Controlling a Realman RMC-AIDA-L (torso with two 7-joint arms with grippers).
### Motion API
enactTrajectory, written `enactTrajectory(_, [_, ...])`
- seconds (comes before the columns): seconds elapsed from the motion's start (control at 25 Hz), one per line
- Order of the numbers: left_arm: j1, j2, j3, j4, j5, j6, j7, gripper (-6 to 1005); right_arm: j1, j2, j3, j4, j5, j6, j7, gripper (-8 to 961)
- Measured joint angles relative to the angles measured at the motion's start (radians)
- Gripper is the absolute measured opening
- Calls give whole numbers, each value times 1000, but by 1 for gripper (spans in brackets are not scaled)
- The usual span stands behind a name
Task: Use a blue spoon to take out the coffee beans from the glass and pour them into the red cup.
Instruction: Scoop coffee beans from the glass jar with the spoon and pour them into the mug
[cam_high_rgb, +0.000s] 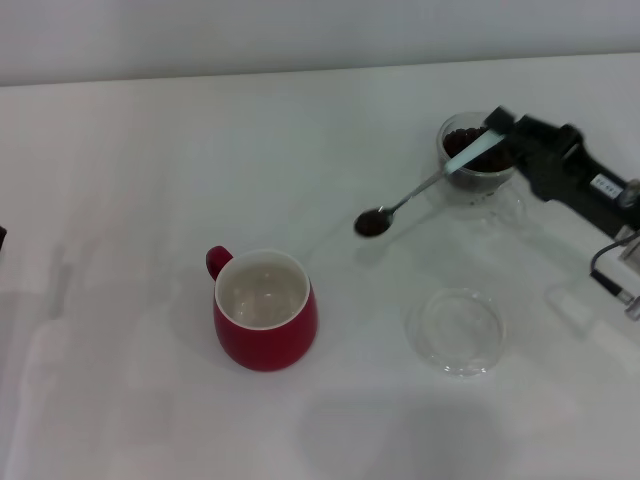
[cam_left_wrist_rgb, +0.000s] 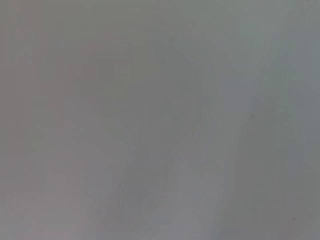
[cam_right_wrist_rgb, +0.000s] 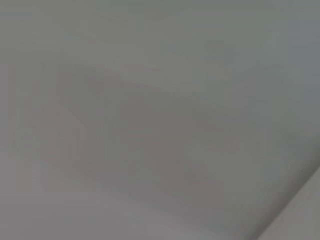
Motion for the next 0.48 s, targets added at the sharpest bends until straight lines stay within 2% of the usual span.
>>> enactTrajectory(0.48, [2,0,0,0,0,-4,0,733,9,4,-9,-87,-78,10,-56,138])
